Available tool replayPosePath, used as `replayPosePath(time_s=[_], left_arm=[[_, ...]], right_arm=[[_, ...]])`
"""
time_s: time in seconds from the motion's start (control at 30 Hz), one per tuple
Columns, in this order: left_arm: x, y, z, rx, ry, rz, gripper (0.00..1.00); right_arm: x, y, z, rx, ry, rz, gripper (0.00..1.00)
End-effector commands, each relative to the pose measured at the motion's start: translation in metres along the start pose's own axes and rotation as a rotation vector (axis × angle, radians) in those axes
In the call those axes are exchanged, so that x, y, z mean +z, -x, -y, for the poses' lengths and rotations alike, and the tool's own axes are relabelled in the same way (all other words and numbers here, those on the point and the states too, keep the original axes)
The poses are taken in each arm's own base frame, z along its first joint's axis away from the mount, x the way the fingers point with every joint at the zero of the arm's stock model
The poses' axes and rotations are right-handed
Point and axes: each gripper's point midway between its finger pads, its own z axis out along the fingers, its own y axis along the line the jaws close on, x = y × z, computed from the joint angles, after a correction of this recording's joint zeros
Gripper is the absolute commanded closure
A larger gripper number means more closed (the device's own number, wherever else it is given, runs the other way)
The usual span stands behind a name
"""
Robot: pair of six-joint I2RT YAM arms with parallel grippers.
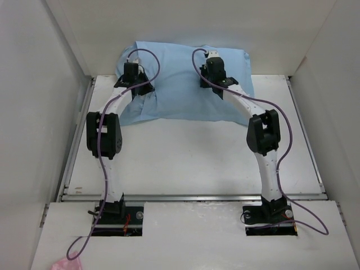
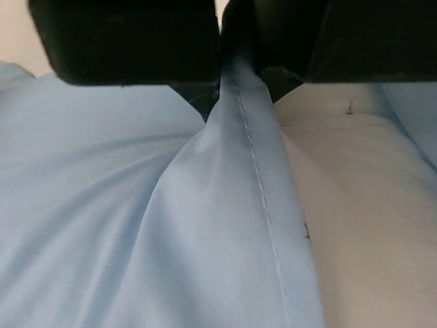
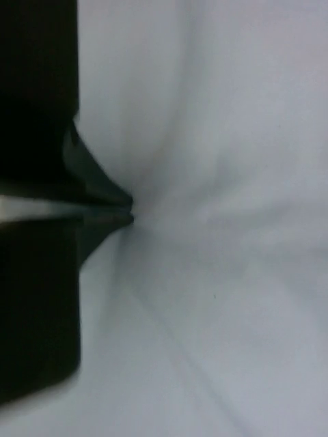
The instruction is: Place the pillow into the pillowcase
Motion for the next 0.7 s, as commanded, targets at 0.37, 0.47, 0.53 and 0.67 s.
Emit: replayPosePath(time_s=[0.37,0.47,0.53,0.67], left_arm=[[-0.180,-0.050,0.100,0.140,-0.275,0.069,1.00],[-0.193,-0.069,0.085,0.130,-0.203,0.028,0.50],[-0.204,-0.073,0.071,0.103,-0.129,0.030,0.00],[-0.235,-0.068,0.053,0.049,-0.017,0.103,0.00]], right_arm=[[-0.198,0.026,0.040,0.062,-0.134,0.030,1.00],[-0.203,-0.002,0.047,0.045,-0.155,-0.061,0.97],[-0.203,-0.019,0.050,0.024,-0.169,-0.123,0.82],[-0.210,-0.012,0.022,-0.096,-0.096,-0.119,0.43]])
